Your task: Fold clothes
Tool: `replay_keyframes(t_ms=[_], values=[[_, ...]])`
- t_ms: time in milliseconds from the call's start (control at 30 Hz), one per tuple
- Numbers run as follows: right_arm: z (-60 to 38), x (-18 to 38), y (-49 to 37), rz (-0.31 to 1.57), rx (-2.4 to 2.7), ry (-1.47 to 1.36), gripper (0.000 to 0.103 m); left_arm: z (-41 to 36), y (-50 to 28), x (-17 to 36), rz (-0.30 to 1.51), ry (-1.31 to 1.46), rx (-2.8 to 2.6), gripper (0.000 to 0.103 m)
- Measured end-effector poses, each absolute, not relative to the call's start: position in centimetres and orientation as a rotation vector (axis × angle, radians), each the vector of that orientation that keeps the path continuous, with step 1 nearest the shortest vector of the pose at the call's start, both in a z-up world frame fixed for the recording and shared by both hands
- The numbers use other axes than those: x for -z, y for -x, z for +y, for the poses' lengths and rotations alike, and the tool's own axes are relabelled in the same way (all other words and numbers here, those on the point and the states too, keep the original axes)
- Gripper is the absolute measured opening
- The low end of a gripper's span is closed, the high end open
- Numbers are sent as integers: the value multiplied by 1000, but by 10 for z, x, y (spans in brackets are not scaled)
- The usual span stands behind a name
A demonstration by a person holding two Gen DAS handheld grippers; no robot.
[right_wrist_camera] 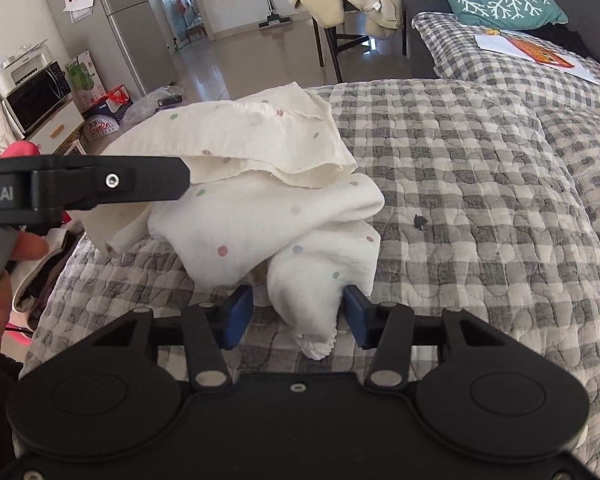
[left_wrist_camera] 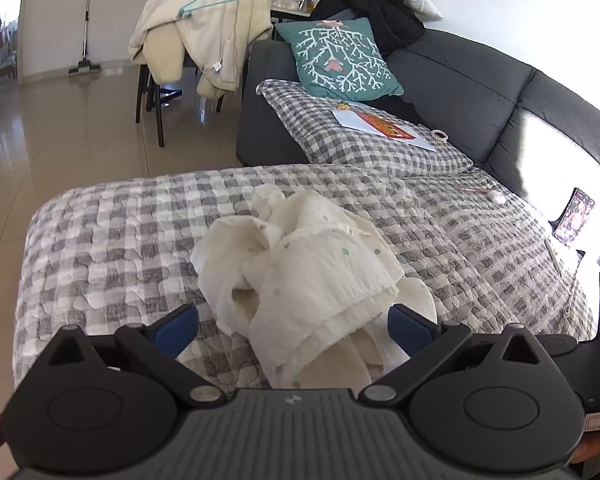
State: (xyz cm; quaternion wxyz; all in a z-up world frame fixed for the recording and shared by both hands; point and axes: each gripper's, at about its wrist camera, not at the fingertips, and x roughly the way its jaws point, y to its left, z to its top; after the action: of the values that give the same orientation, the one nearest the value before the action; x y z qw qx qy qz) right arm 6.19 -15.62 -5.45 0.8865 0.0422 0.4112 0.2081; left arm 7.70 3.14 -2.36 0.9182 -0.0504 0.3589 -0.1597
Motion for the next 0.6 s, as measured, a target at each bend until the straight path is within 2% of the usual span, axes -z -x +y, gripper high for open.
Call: replay_keyframes(t_ms=[67, 133, 233, 300, 500, 600], values=[[-157, 56, -62, 858, -457, -78, 61, 35, -78, 22, 740, 120, 338, 90], [-155, 57, -61, 861, -484, -65, 65, 36, -78, 23, 732, 116, 335, 74], [-151, 58, -55, 848, -481, -39, 66, 37, -78, 24, 721, 105, 320, 64], [-150, 62, -56, 828, -470, -27, 65, 39, -76, 23, 715, 109, 306, 61], [-152, 62, -55, 809, -436, -48, 57, 50, -72, 17, 697, 124, 278, 44], [-161, 58, -60, 825, -426, -86, 45, 56, -69, 15, 685, 122, 246, 43]])
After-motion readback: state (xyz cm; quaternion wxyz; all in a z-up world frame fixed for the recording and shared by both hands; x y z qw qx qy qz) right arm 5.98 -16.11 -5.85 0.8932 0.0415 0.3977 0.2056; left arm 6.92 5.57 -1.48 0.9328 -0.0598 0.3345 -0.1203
